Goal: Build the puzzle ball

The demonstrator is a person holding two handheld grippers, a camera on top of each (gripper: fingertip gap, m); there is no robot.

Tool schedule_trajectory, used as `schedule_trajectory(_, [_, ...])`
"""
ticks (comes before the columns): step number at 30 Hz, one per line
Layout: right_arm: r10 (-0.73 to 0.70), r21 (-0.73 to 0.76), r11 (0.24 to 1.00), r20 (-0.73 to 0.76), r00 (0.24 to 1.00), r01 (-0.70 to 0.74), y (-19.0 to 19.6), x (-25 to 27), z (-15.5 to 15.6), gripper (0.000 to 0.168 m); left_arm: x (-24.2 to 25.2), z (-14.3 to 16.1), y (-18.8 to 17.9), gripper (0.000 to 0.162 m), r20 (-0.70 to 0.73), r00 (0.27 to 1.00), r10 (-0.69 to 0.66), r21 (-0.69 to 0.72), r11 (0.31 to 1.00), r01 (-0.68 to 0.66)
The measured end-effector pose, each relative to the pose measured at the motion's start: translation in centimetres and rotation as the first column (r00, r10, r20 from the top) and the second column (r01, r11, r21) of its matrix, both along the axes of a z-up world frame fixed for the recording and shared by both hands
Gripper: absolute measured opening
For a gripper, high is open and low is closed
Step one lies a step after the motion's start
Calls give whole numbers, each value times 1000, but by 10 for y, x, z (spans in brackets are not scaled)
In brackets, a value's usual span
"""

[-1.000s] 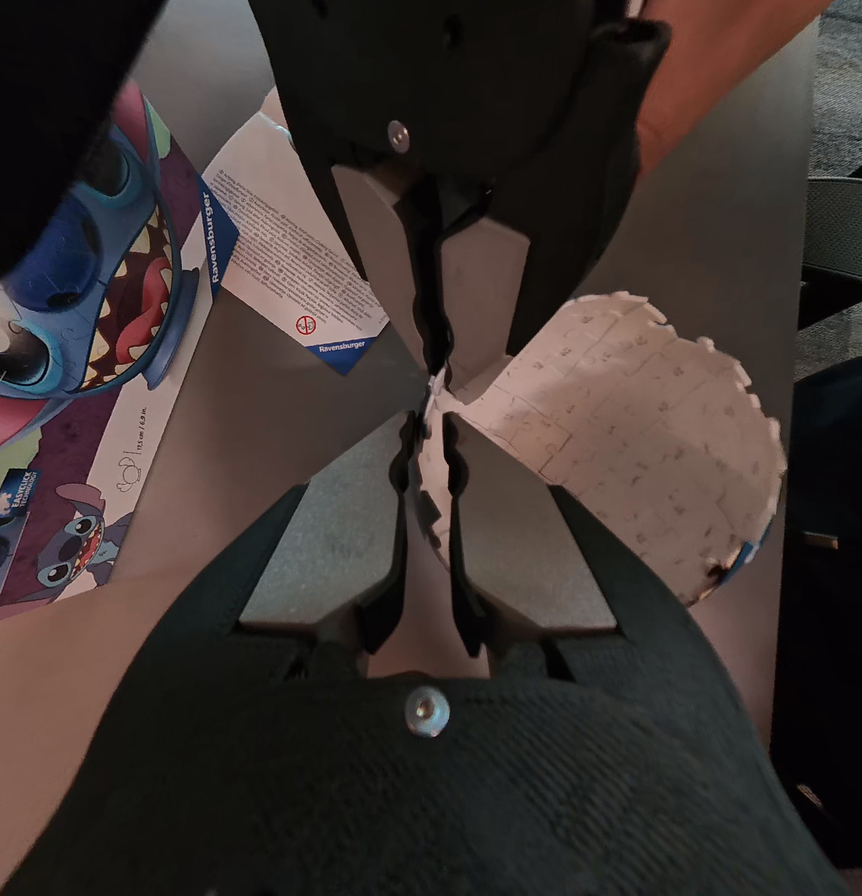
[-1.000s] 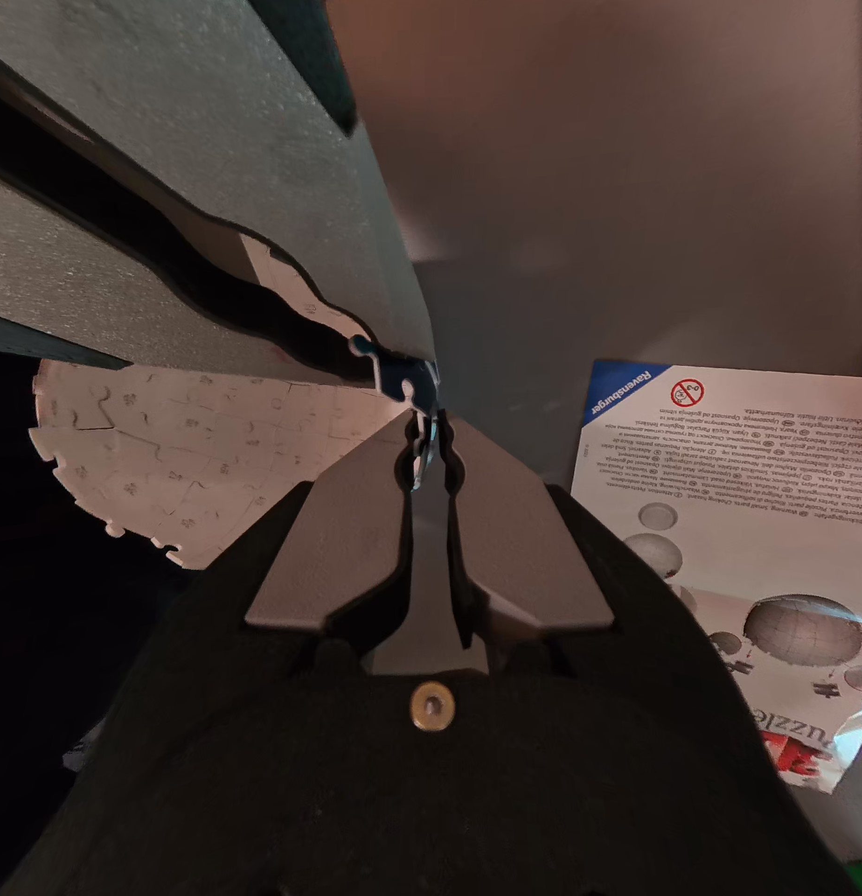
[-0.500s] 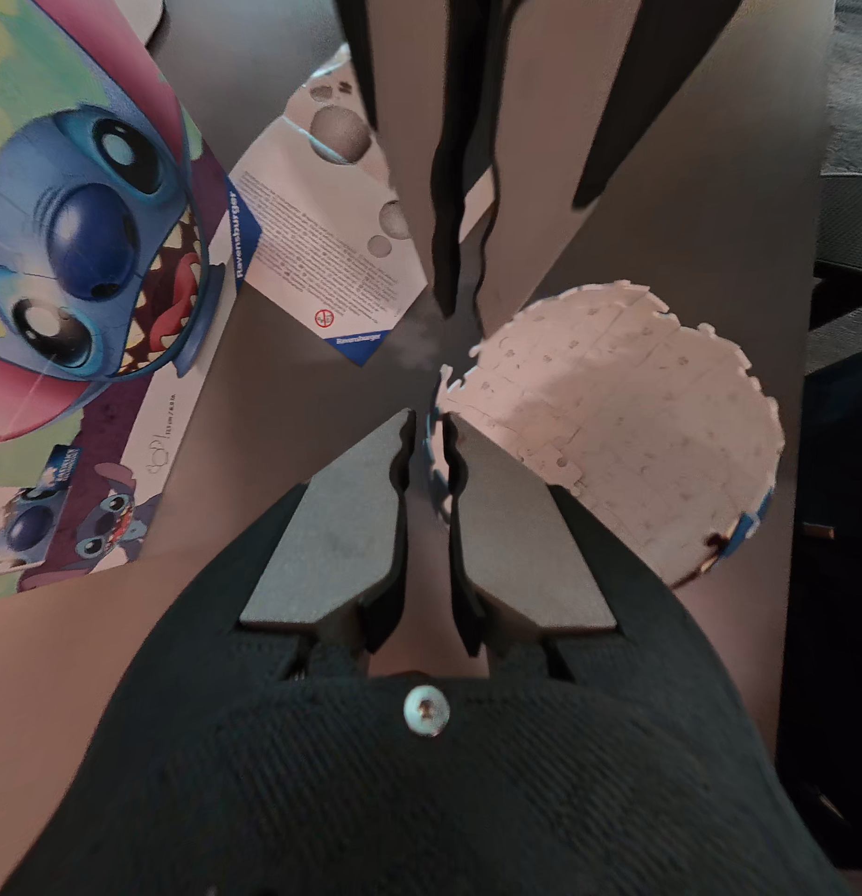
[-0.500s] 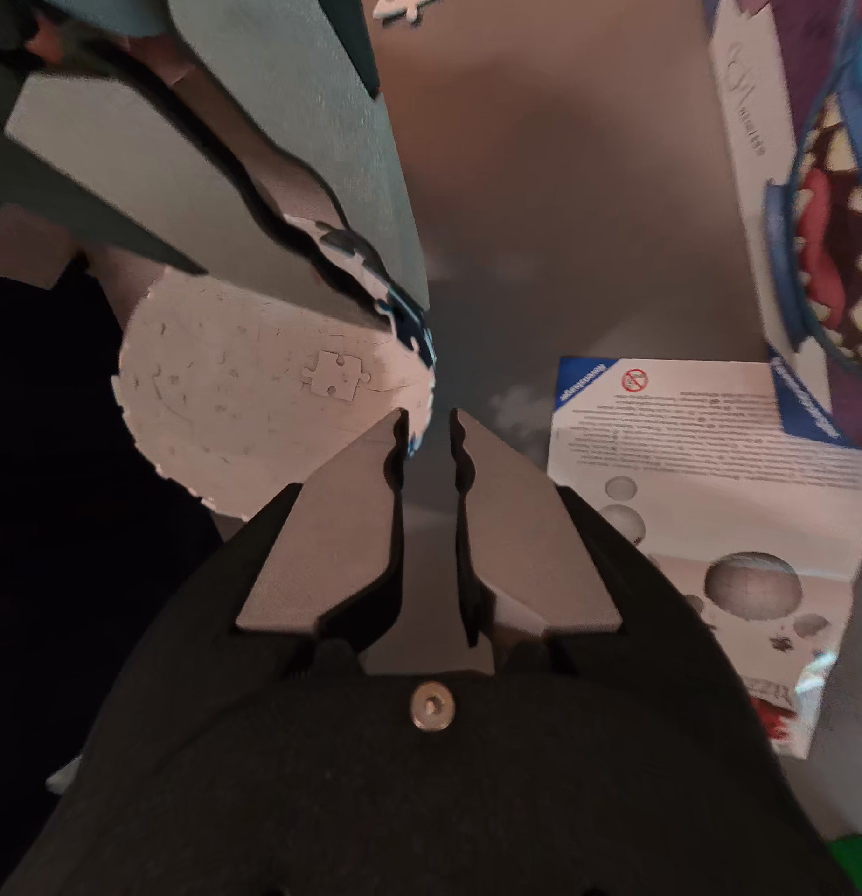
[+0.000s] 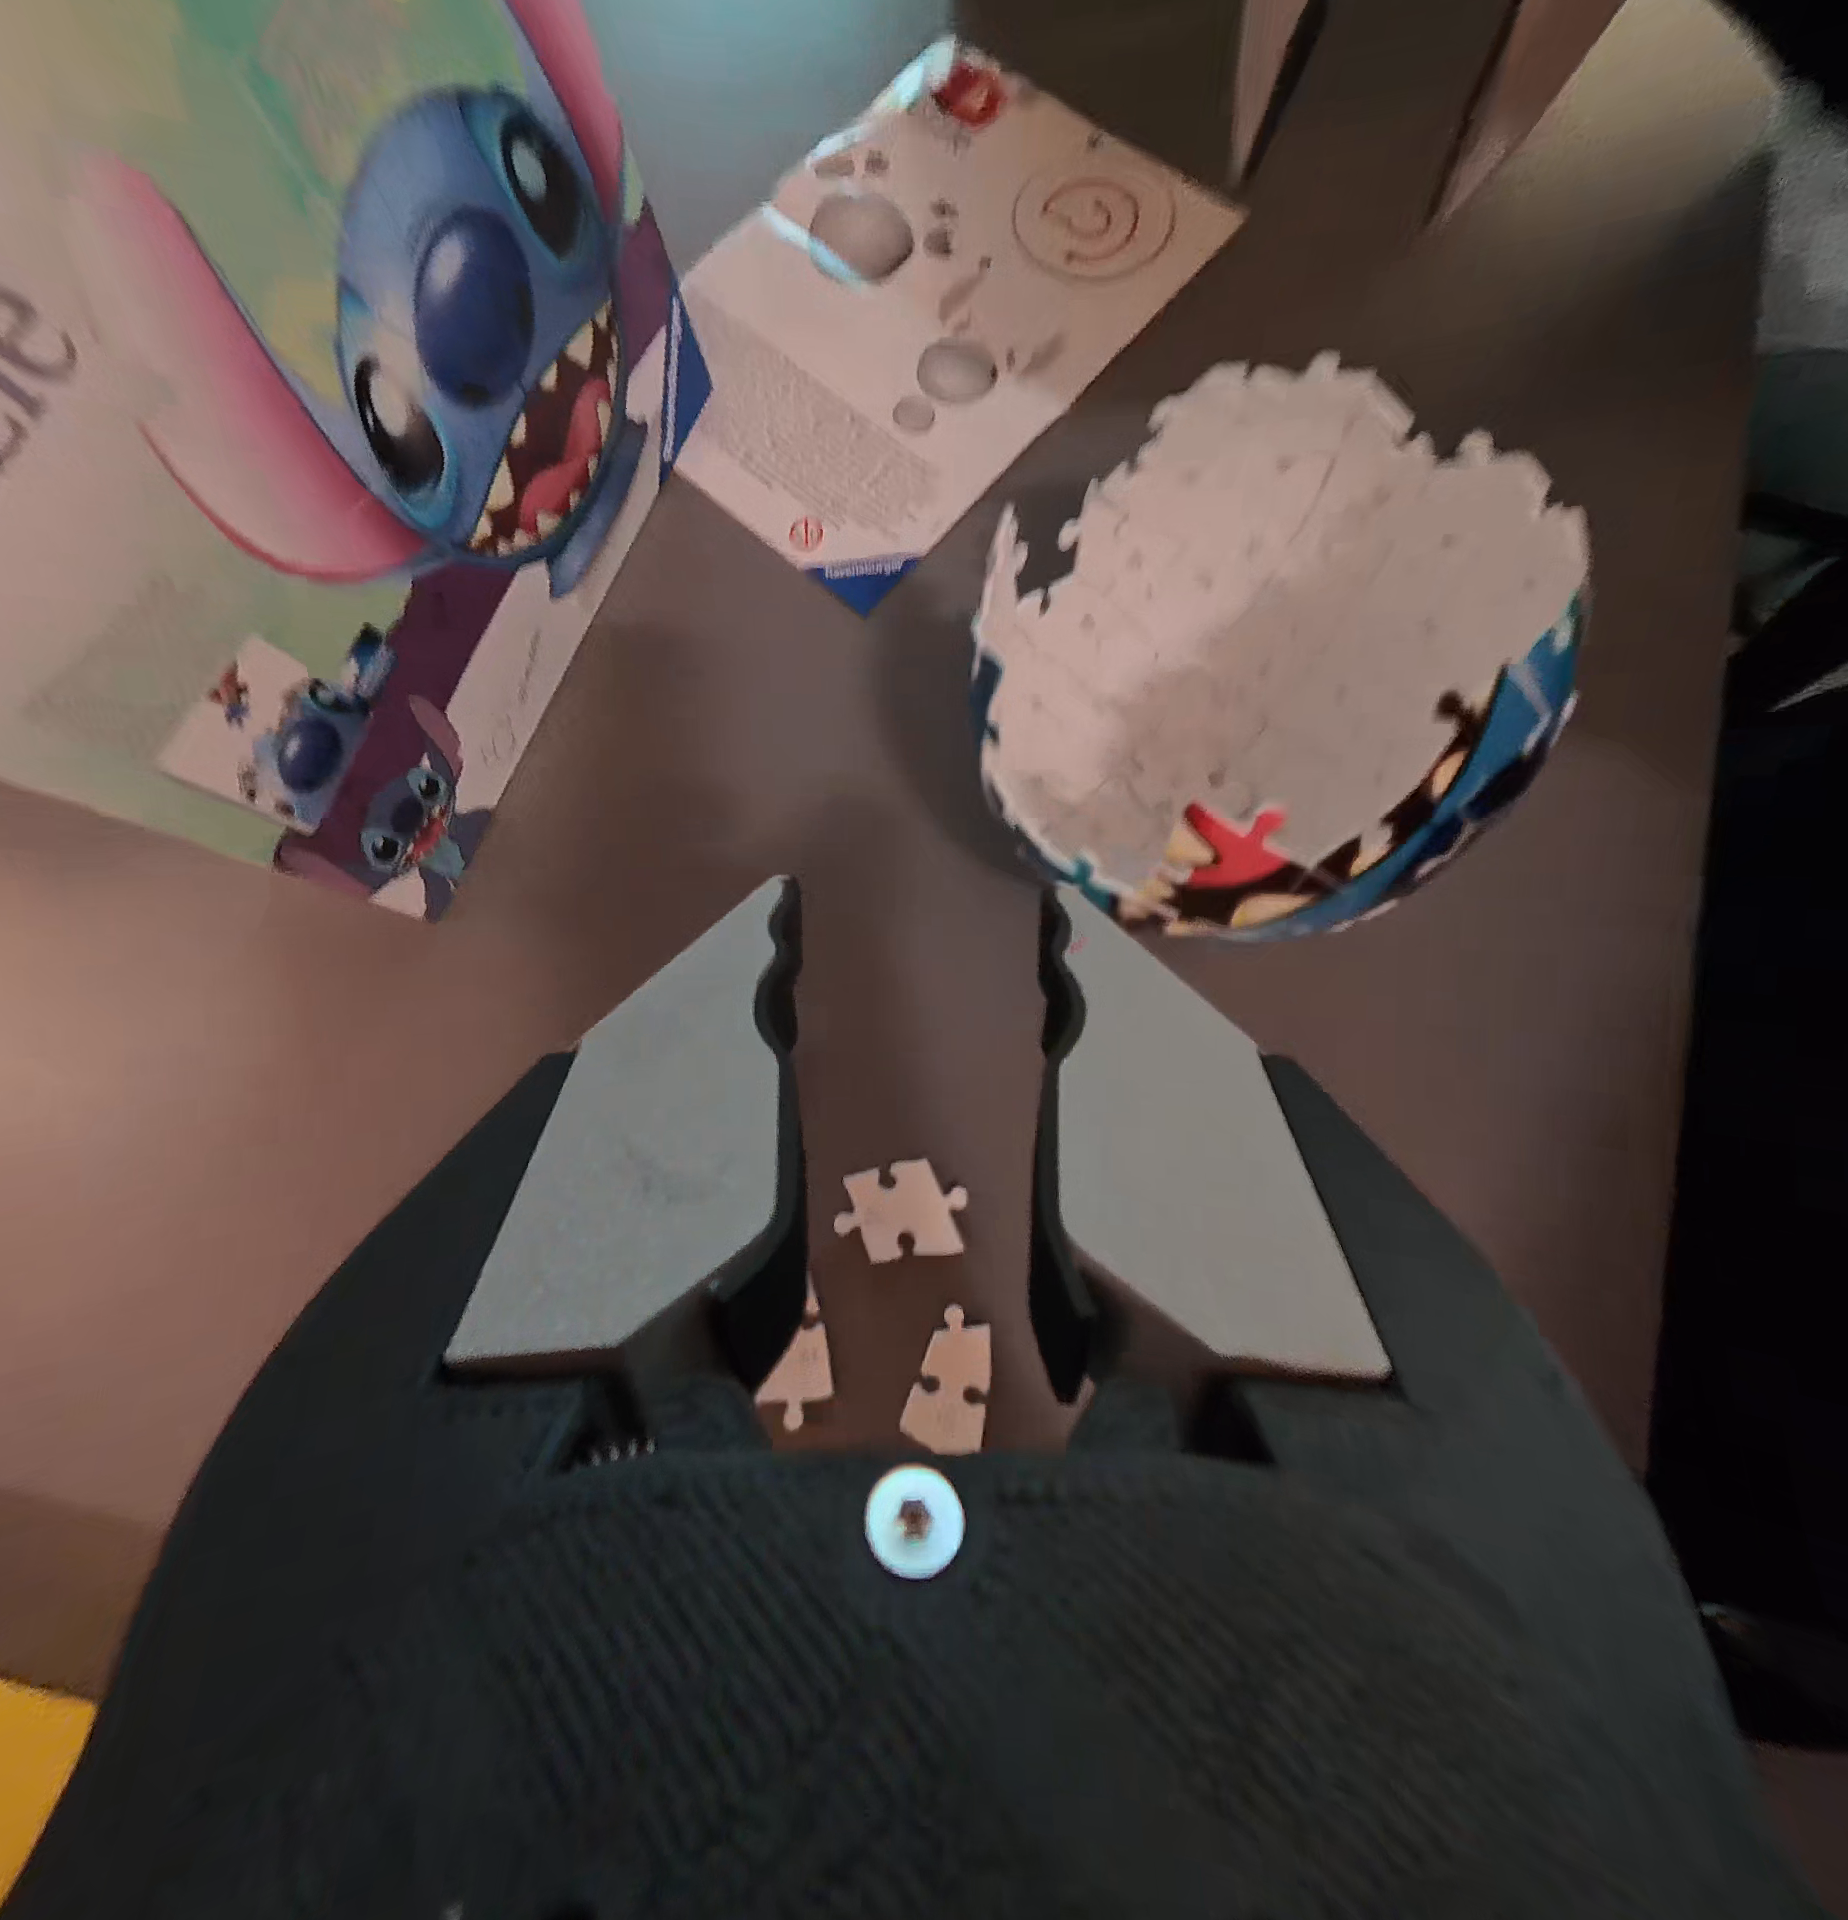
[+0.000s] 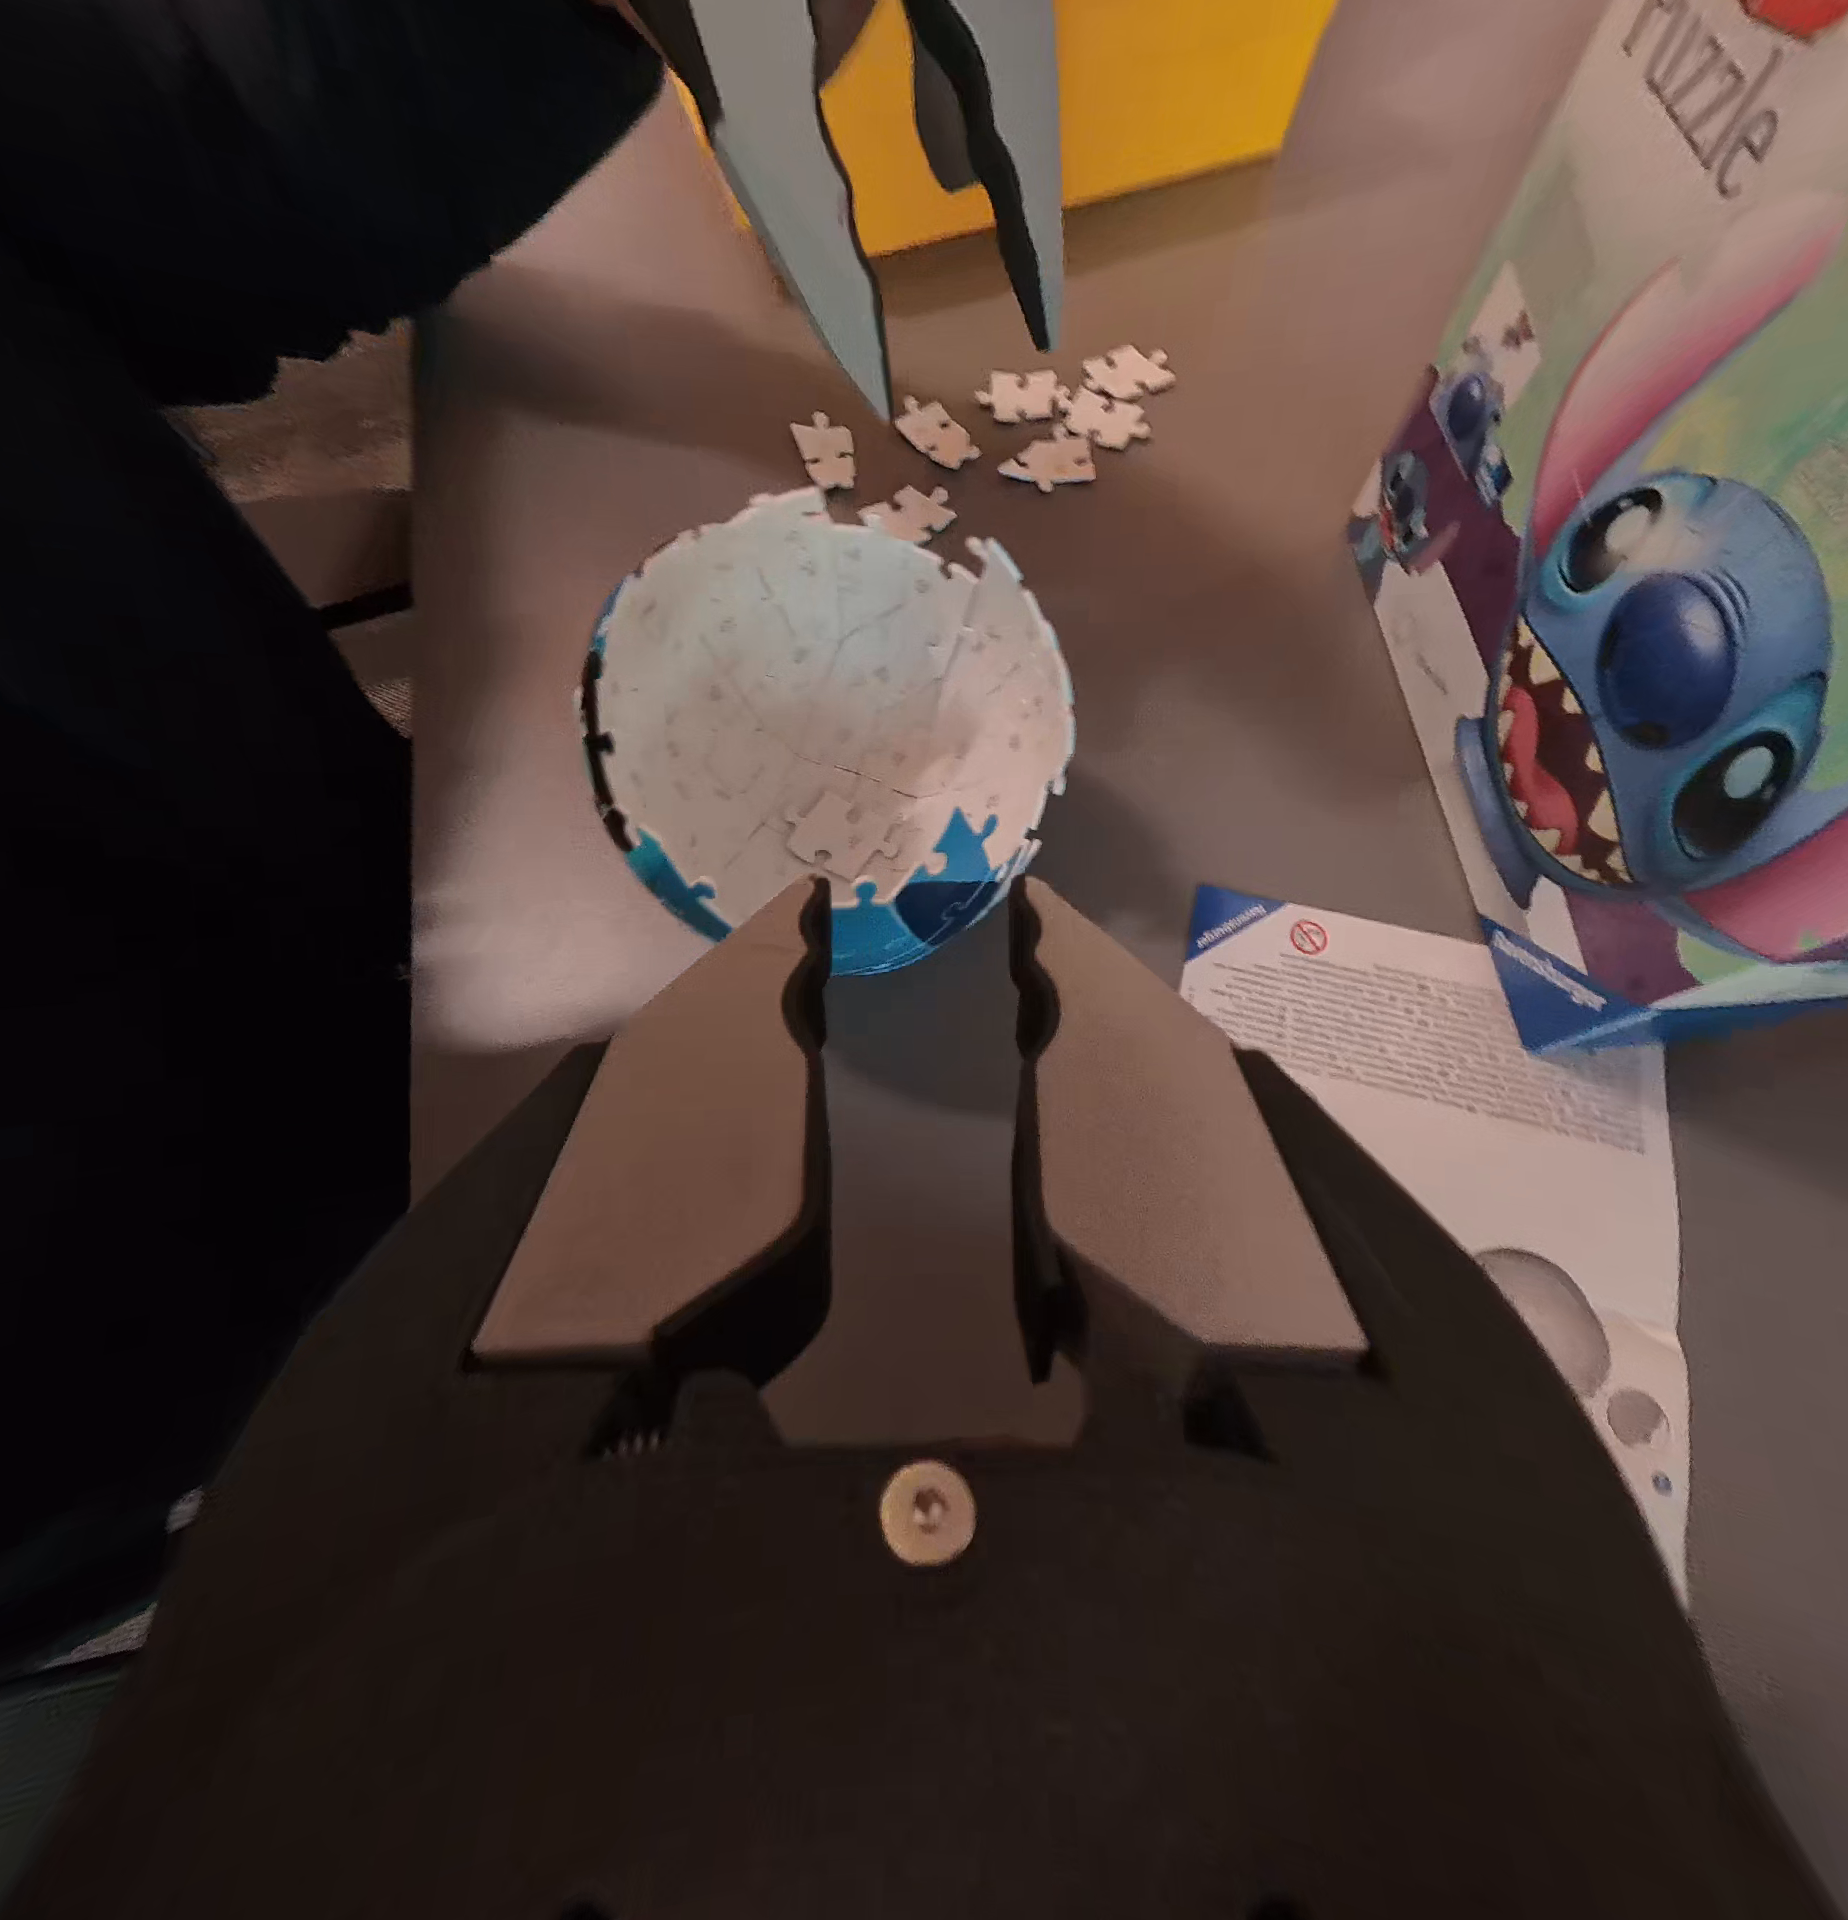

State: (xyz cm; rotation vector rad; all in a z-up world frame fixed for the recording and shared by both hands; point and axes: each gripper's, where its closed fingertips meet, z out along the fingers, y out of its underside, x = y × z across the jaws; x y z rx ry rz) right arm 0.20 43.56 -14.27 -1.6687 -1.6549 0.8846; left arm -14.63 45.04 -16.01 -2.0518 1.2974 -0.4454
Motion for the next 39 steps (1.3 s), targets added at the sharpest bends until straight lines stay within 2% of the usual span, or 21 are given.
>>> schedule_trajectory(4, [84, 67, 995, -89, 992, -78, -8, 8, -7, 32, -26, -29, -4, 50, -85, 995, 50, 55, 997, -46])
schedule_trajectory(8, [98, 119, 990, -177, 979, -78, 2, 12, -19, 34, -33, -43, -1, 50, -2, 997, 82, 30, 996, -82])
schedule_trajectory(15, [30, 81, 997, -259, 966, -10, 20, 12, -25, 41, -36, -57, 10, 49, 68, 991, 116, -16, 993, -115])
schedule_trajectory(21, [-23, 22, 999, -238, 971, 29, 34, 11, -39, 52, -35, -74, 9, 48, 50, 992, 118, -56, 992, -115])
schedule_trajectory(26, [-43, 32, 998, -197, 980, 50, 41, 10, -53, 54, -46, -100, 10, 48, -99, 986, 136, -52, 989, -141])
schedule_trajectory(39, [-41, 1, 999, -118, 992, 41, 46, 10, -78, 55, -40, -101, 9, 49, -32, 992, 125, -86, 988, -127])
